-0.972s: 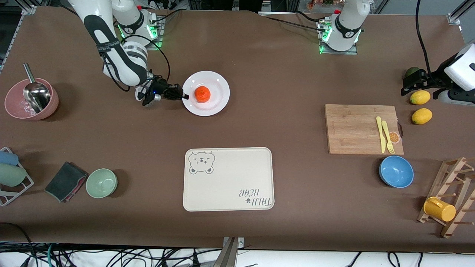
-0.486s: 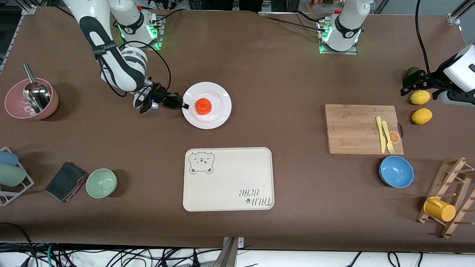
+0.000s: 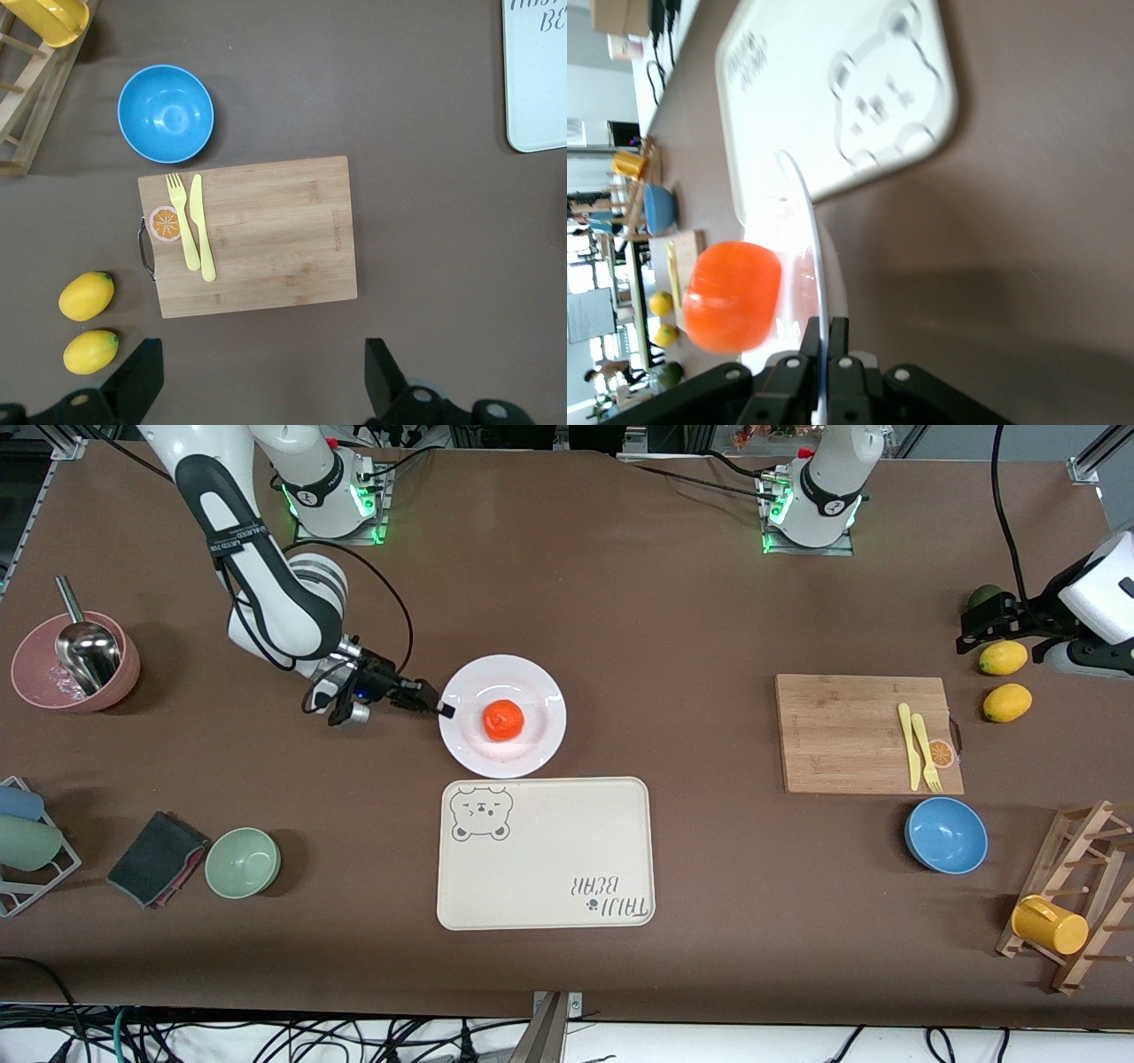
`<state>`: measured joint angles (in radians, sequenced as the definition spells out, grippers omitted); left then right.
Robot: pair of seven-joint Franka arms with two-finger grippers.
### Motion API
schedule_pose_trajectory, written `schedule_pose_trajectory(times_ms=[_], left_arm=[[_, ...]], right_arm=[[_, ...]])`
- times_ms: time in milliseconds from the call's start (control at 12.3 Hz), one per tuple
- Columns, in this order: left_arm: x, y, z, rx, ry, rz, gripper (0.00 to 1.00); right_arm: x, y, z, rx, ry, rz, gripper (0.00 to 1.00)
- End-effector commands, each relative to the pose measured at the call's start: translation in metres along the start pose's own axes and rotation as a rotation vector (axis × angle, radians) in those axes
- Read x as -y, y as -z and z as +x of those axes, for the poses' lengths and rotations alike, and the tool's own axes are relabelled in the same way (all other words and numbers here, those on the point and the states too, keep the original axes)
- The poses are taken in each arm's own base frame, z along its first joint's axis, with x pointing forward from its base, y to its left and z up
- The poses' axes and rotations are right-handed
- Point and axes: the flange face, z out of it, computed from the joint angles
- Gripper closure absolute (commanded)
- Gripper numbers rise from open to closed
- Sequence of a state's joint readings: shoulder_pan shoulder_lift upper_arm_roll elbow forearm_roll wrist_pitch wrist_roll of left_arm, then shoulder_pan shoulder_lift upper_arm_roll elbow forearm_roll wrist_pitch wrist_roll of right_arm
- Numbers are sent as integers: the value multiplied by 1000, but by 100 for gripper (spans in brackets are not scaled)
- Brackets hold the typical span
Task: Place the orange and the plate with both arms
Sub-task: 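Slide the plate with the orange onto the bear tray with the right gripper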
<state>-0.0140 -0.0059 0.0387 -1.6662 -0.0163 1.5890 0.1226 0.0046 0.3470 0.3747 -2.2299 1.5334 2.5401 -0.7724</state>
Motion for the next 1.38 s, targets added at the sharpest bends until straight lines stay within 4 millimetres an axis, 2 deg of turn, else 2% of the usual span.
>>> schedule_pose_trajectory(times_ms=[0, 324, 648, 972, 1134, 1296], left_arm=[[-1, 5, 2, 7, -22, 13, 0], [-1, 5, 2, 7, -22, 13, 0], [-1, 5, 2, 7, -22, 13, 0], [-1, 4, 3, 10, -22, 11, 0], [-1, 3, 3, 12, -22, 11, 0], [-1, 3, 3, 12, -20, 11, 0]], right_arm=[[24, -17, 54, -2, -44, 22, 100], [48, -34, 109, -46, -51, 96, 100], [50, -38, 118, -45, -44, 98, 100], [56, -45, 144, -32, -61, 70, 100], [60, -51, 148, -26, -56, 64, 100], [54, -55, 148, -22, -61, 62, 100]])
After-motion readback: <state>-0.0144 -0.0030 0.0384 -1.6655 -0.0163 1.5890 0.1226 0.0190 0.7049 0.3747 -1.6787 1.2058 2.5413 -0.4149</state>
